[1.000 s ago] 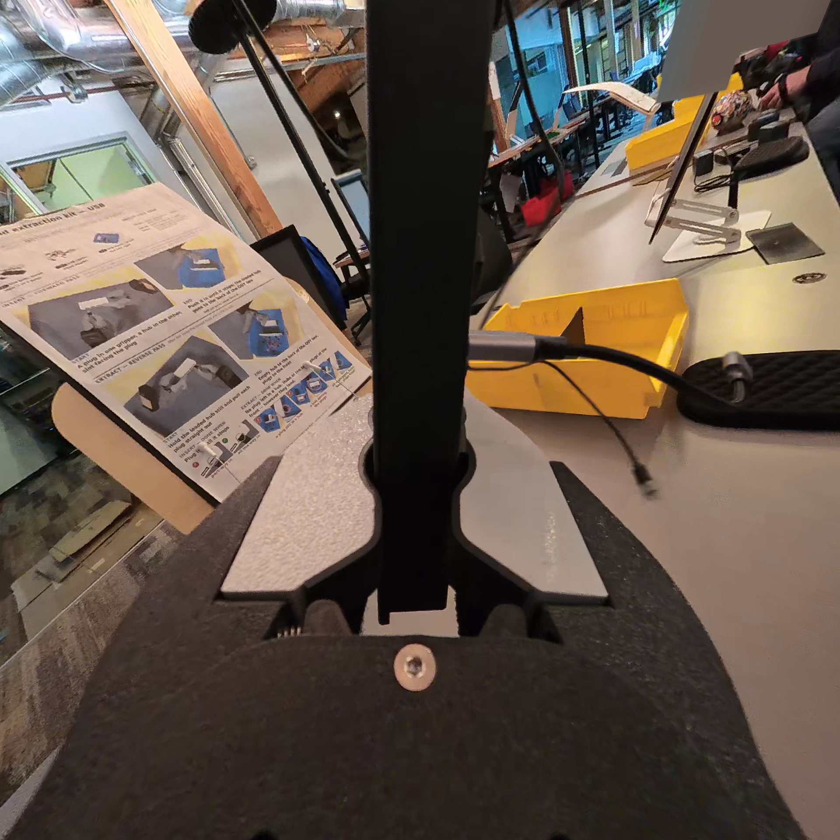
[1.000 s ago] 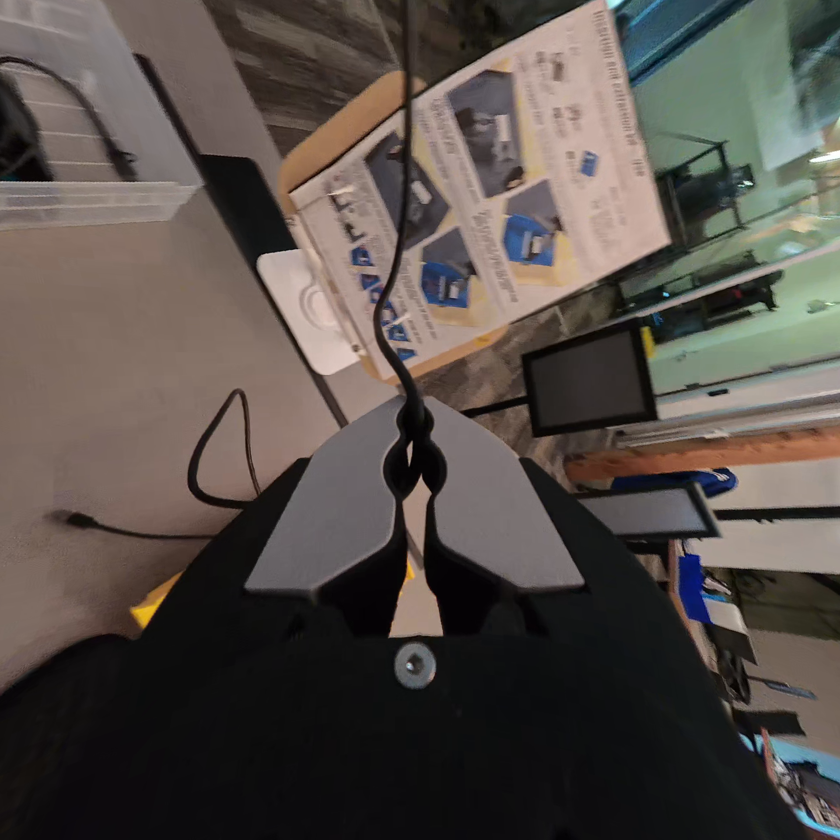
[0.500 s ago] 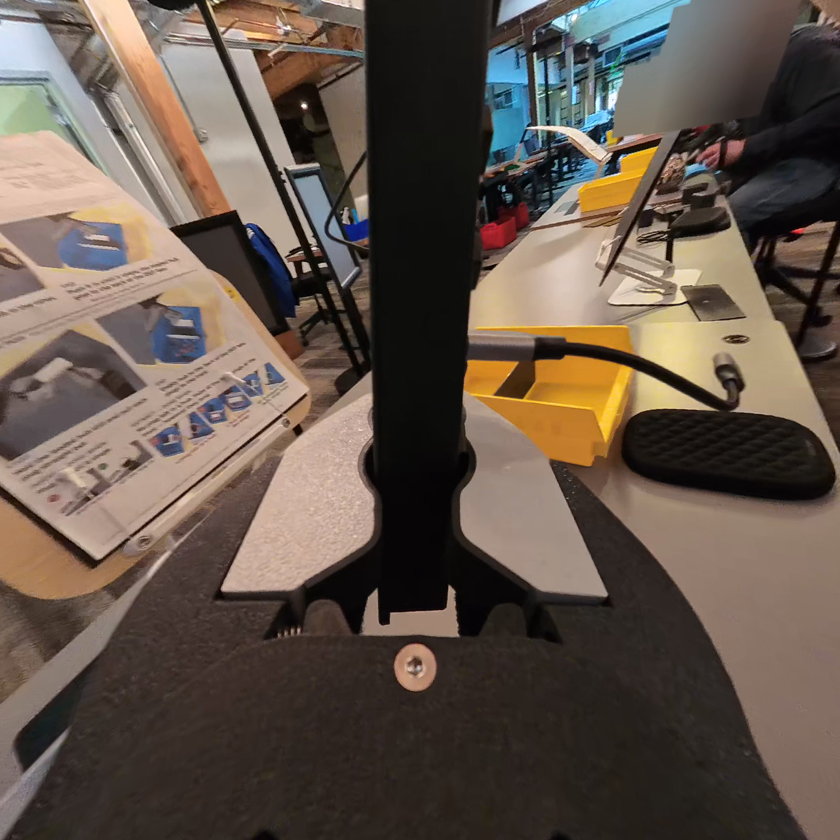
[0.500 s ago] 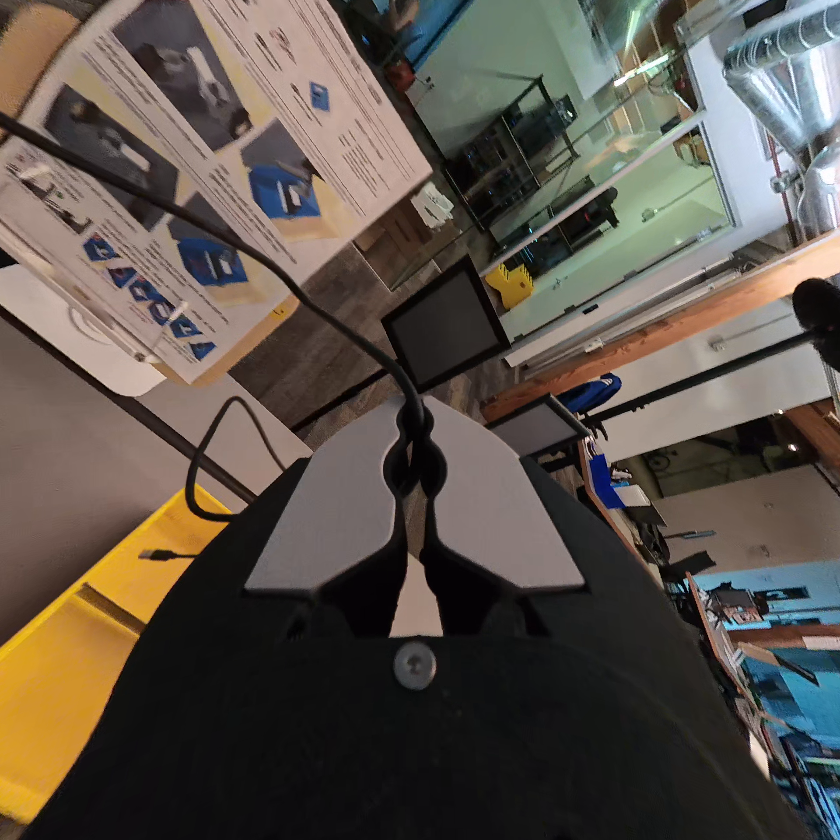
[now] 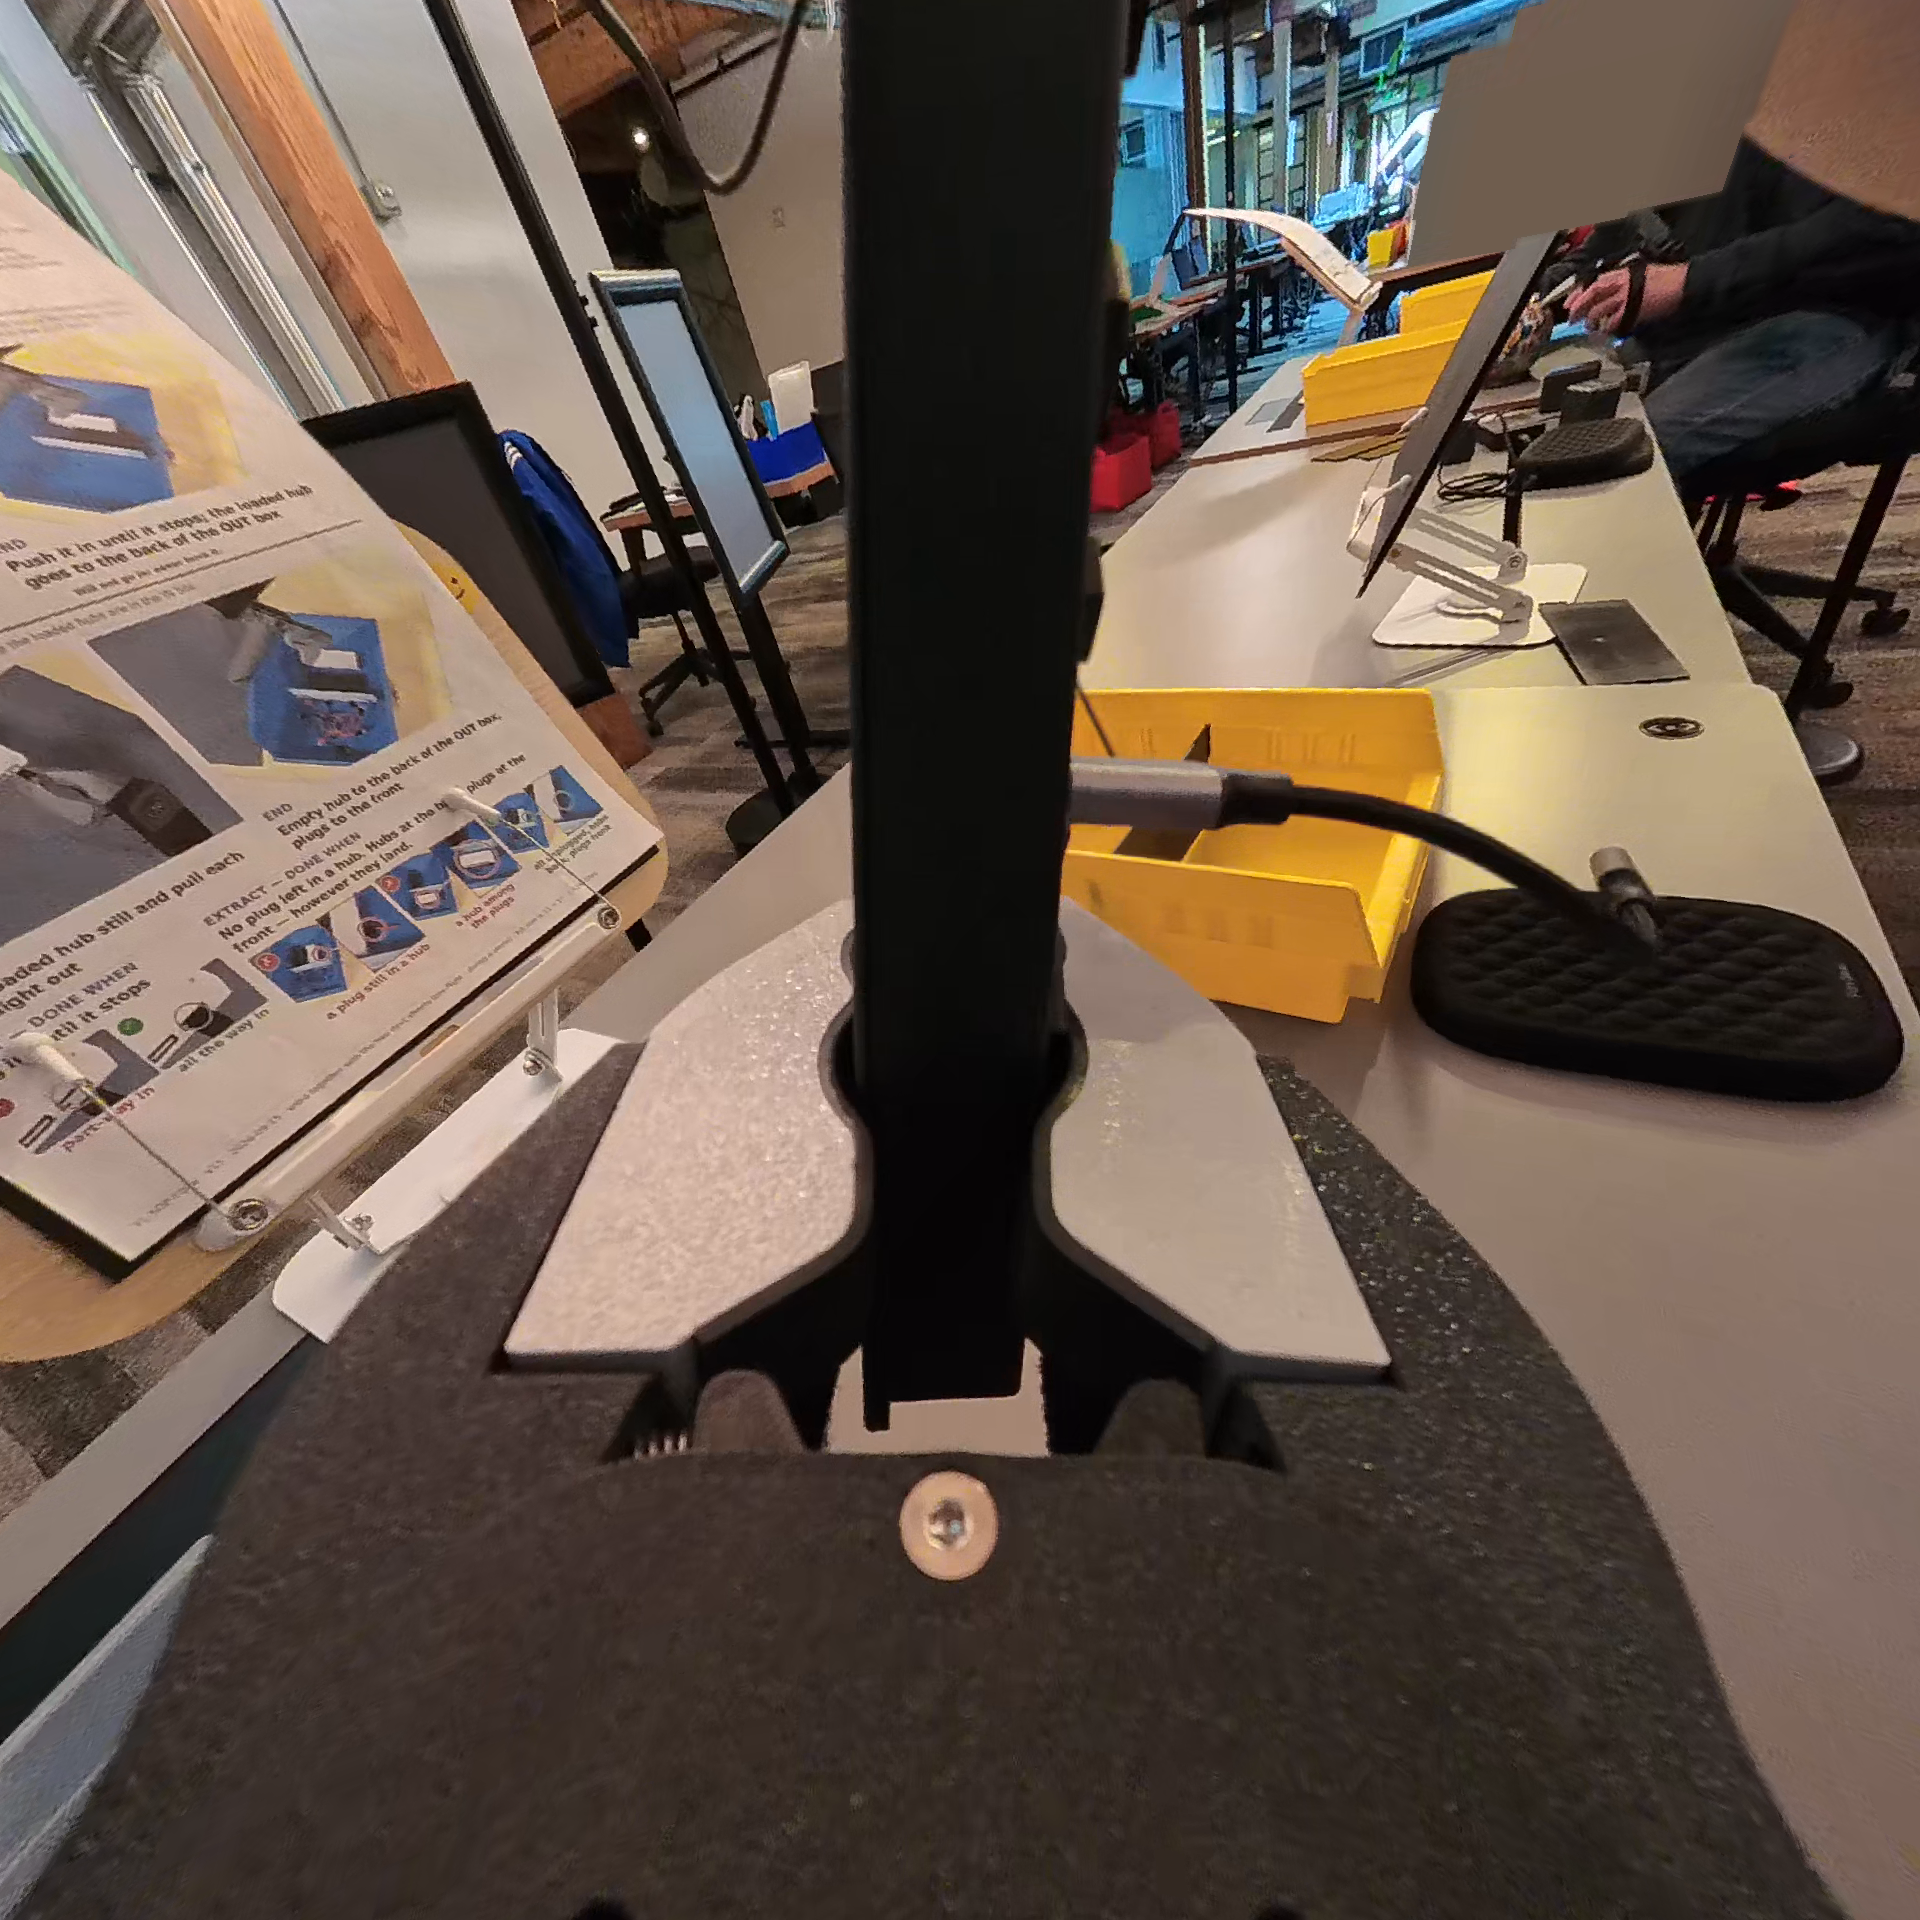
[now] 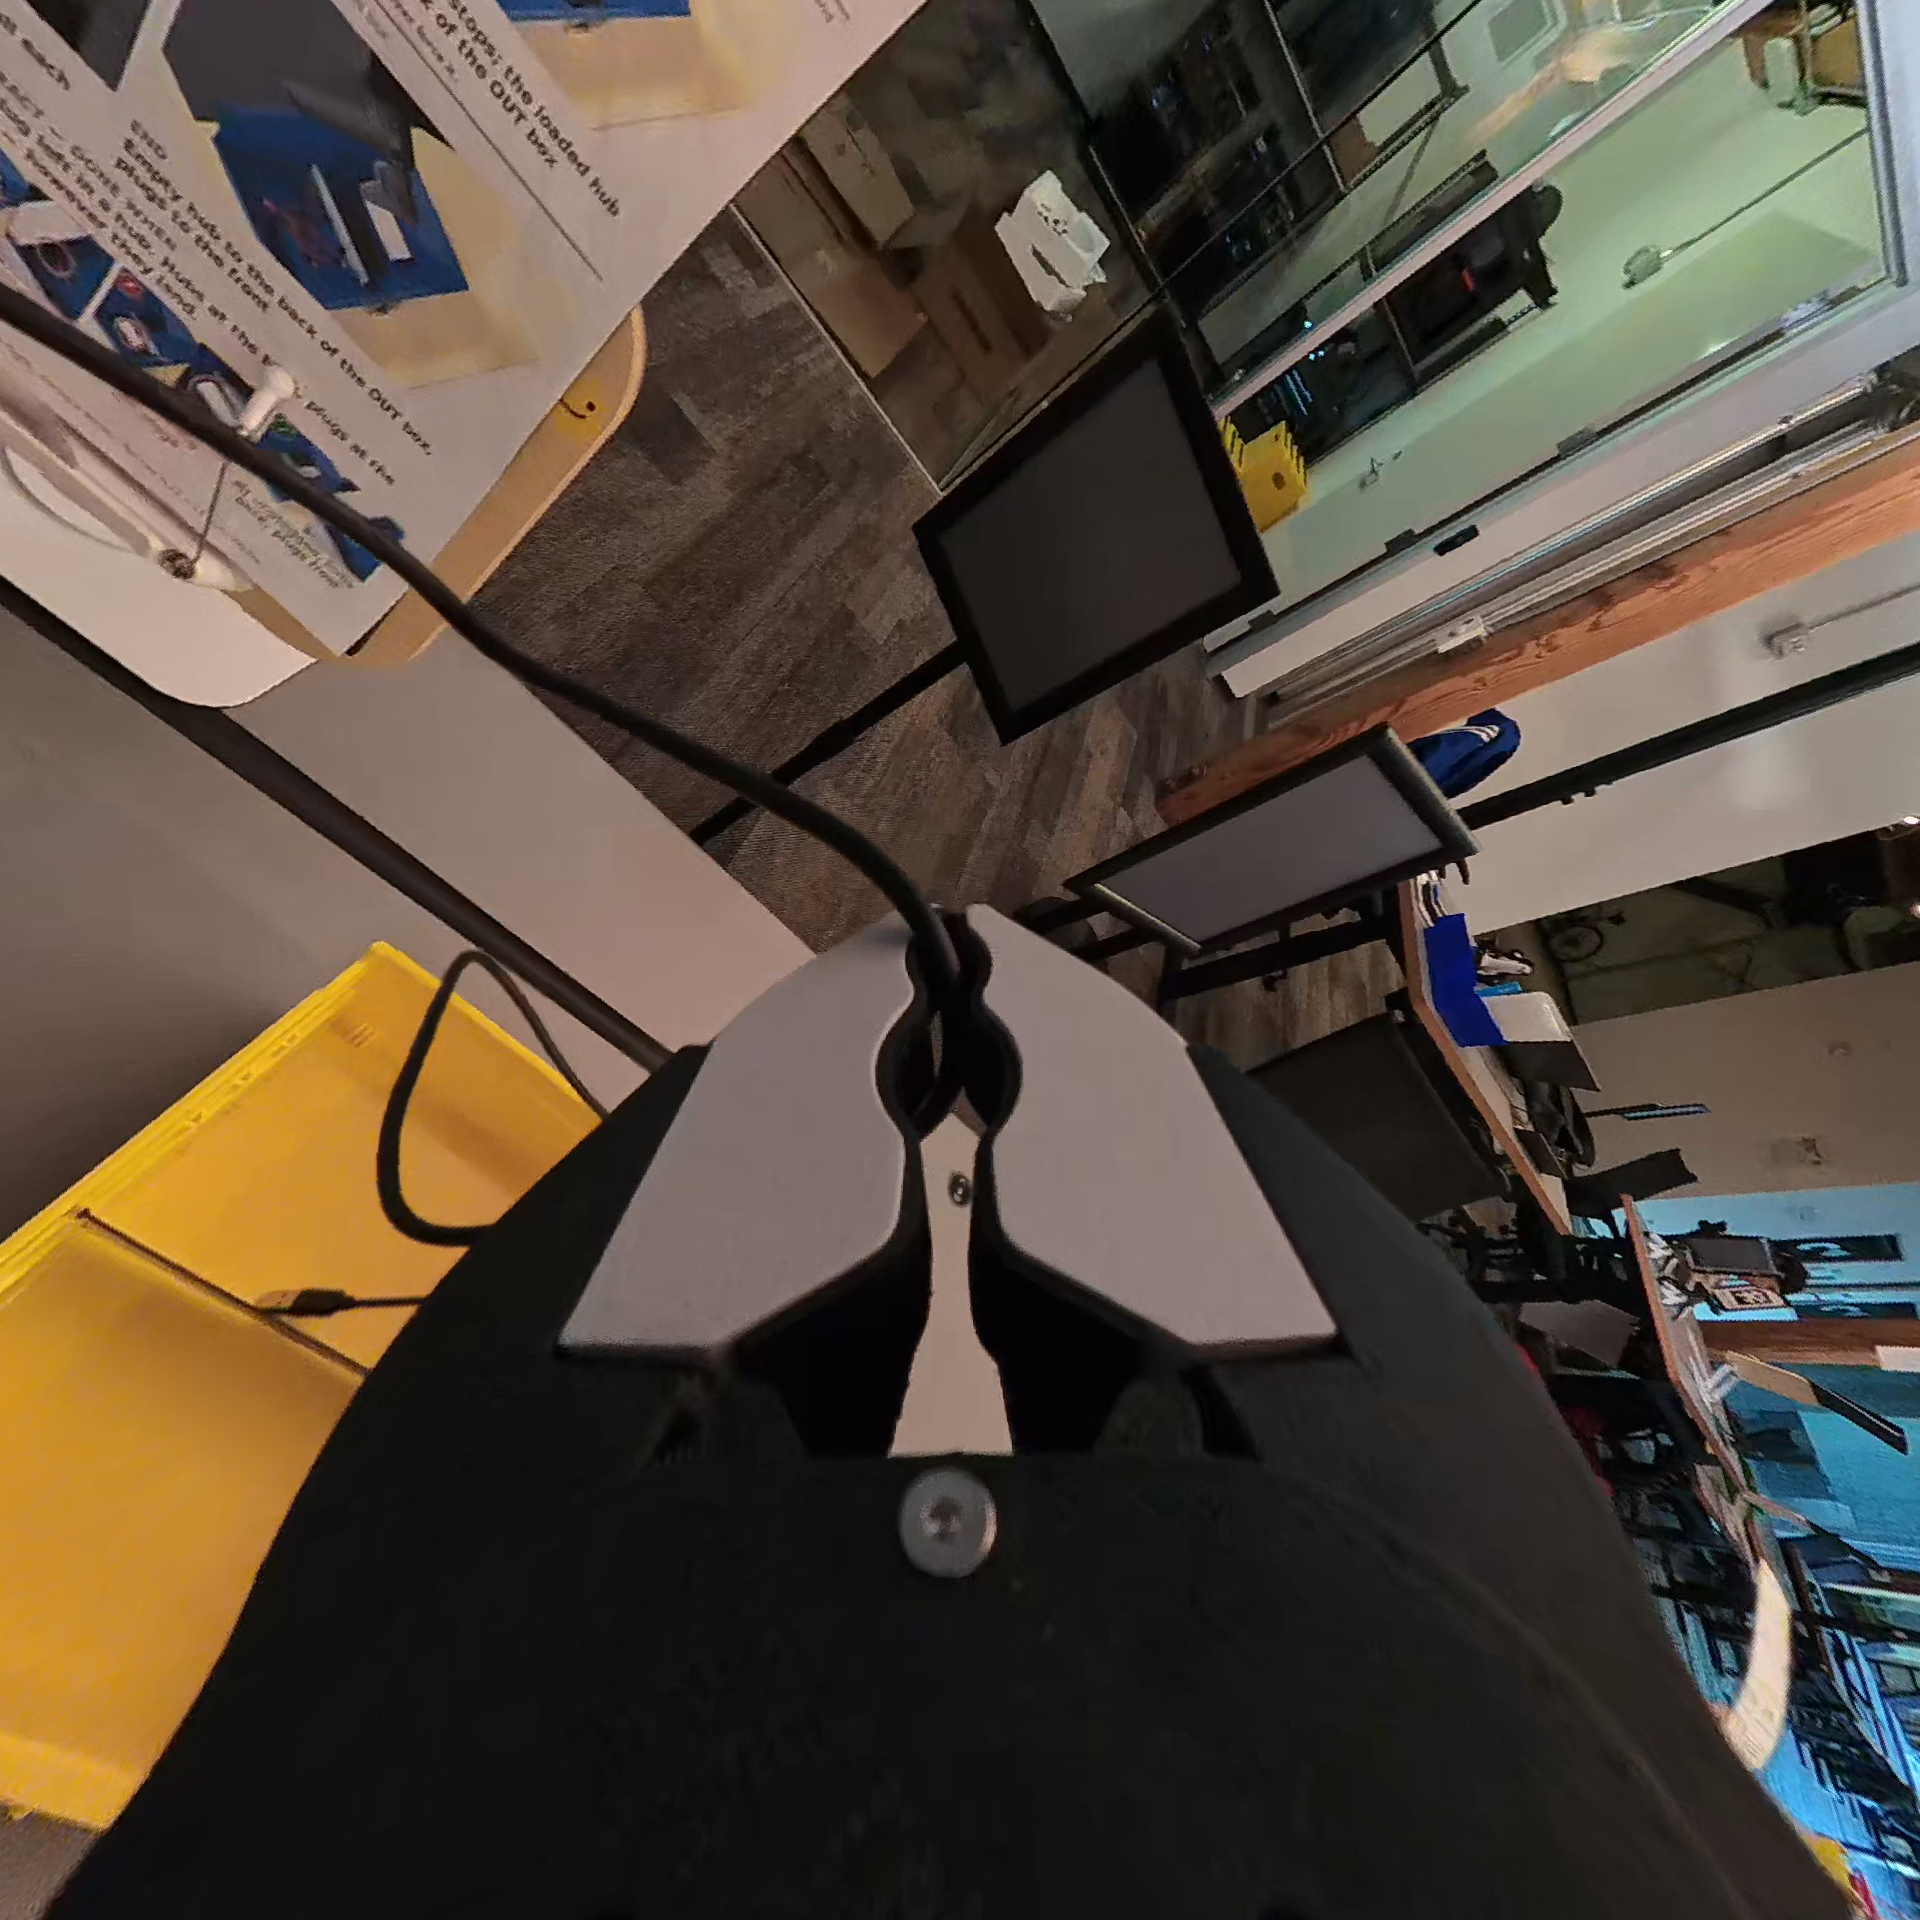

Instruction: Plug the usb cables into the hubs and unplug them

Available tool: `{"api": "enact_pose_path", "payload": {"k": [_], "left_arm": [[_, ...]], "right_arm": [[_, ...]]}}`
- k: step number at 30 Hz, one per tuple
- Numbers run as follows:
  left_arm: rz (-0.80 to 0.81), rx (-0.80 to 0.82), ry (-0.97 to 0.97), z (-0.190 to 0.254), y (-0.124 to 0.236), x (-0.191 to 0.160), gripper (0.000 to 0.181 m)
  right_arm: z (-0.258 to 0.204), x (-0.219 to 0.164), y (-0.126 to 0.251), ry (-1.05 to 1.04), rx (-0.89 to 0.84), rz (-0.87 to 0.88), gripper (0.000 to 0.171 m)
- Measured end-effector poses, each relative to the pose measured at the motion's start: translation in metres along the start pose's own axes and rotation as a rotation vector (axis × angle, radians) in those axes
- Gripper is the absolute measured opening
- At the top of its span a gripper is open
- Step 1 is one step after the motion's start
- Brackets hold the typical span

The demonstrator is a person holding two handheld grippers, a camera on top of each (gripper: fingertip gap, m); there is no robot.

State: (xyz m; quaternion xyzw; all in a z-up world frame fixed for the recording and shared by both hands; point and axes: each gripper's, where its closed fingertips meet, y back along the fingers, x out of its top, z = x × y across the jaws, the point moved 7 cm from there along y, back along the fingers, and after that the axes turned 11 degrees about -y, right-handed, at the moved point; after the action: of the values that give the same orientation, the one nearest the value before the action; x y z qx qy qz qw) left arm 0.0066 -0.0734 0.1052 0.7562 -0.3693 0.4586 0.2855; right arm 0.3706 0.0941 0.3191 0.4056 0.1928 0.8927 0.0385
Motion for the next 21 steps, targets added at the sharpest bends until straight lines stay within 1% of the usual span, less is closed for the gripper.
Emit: {"api": "enact_pose_path", "payload": {"k": [4, 9, 17, 21], "left_arm": [[0.037, 0.021, 0.011, -0.004, 0.009, 0.005, 0.026], [0.105, 0.07, 0.038, -0.012, 0.023, 0.011, 0.027], [0.117, 0.042, 0.04, -0.008, 0.024, 0.016, 0.027], [0.096, 0.012, 0.039, -0.002, 0.015, 0.015, 0.027]], "right_arm": [[-0.016, -0.012, 0.0, -0.064, 0.134, -0.044, 0.001], [-0.03, -0.036, 0.0, -0.114, 0.199, -0.065, 0.001], [-0.029, -0.081, -0.023, -0.22, 0.223, -0.117, 0.0], [-0.018, -0.112, -0.04, -0.229, 0.148, -0.208, 0.001]]}}
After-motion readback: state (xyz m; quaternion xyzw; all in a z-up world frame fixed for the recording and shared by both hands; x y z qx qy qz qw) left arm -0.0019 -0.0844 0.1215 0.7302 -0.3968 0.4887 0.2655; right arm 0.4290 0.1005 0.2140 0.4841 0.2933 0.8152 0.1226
